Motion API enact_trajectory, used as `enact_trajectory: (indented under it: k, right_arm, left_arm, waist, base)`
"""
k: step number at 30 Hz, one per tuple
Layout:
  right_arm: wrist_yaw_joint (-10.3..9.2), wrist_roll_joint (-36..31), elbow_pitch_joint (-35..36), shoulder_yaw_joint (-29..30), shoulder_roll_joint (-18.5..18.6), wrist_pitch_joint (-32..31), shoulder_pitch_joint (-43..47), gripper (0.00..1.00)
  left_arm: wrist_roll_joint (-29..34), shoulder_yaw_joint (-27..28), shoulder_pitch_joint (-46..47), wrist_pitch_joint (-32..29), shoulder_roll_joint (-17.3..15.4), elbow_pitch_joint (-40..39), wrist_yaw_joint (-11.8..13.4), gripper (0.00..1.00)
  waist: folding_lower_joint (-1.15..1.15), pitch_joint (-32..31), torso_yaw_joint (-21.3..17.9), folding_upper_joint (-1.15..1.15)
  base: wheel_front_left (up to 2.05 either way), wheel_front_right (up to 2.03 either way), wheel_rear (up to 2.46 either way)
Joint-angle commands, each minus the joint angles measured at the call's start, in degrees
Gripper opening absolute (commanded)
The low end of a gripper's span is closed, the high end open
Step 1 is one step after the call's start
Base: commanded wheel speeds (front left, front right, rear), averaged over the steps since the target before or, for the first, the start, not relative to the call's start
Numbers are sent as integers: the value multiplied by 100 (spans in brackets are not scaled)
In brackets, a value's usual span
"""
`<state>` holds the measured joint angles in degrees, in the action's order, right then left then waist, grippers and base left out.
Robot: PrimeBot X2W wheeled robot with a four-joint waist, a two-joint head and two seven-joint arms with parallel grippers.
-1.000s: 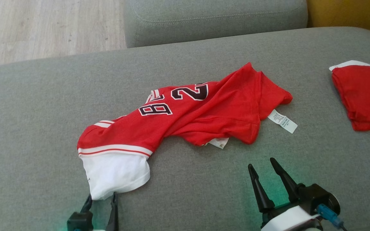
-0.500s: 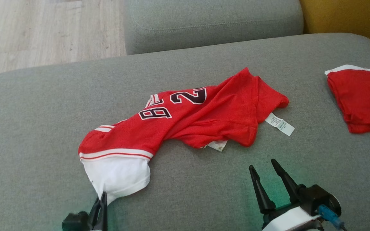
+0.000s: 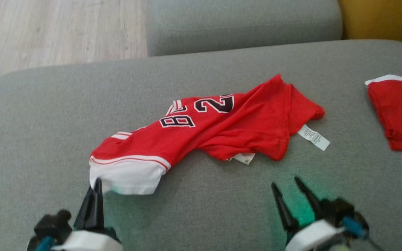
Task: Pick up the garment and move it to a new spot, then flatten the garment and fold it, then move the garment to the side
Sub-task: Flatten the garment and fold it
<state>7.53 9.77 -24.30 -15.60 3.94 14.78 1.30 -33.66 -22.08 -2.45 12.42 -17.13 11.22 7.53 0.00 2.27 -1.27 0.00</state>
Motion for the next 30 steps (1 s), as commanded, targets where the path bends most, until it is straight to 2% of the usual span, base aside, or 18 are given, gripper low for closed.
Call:
enact_trajectory:
  k: [1,10,15,21,22,26,27,30]
  right_arm:
    - [-4,77,44,-71,98,22,-511,100]
    - [-4,736,-1275,250,291,22,-1938,100]
    - [-4,997,-2176,13,339,22,-2483,100]
    - [-4,1506,-2568,-361,303,22,-2726,100]
    - [-4,1595,-2597,-410,295,22,-2736,87]
    - [-4,1909,-2667,-571,305,22,-2770,59]
    - [-4,1963,-2682,-615,316,22,-2782,49]
    - [-4,2085,-2727,-714,351,22,-2816,46]
  left_arm:
    - [-55,281,375,-8,-120,-287,9,0]
    - [-266,510,904,-170,-134,-922,43,0]
    - [-289,508,1014,-228,-129,-1104,66,0]
    - [-284,497,1005,-253,-150,-1201,108,0]
    - [-278,499,997,-254,-161,-1208,119,0]
    - [-253,489,977,-268,-194,-1227,153,0]
    - [-254,489,973,-270,-197,-1234,160,0]
    - [-253,483,968,-285,-213,-1246,174,0]
  waist:
    - [0,115,48,0]
    - [0,523,153,0]
    - [0,561,205,0]
    - [0,563,249,0]
    - [0,558,254,0]
    - [0,551,268,0]
    - [0,550,269,0]
    - [0,544,278,0]
  base:
    - [0,0,0]
    - [0,0,0]
    - [0,0,0]
    - [0,0,0]
    - [0,0,0]
    - [0,0,0]
    - [0,0,0]
    - [0,0,0]
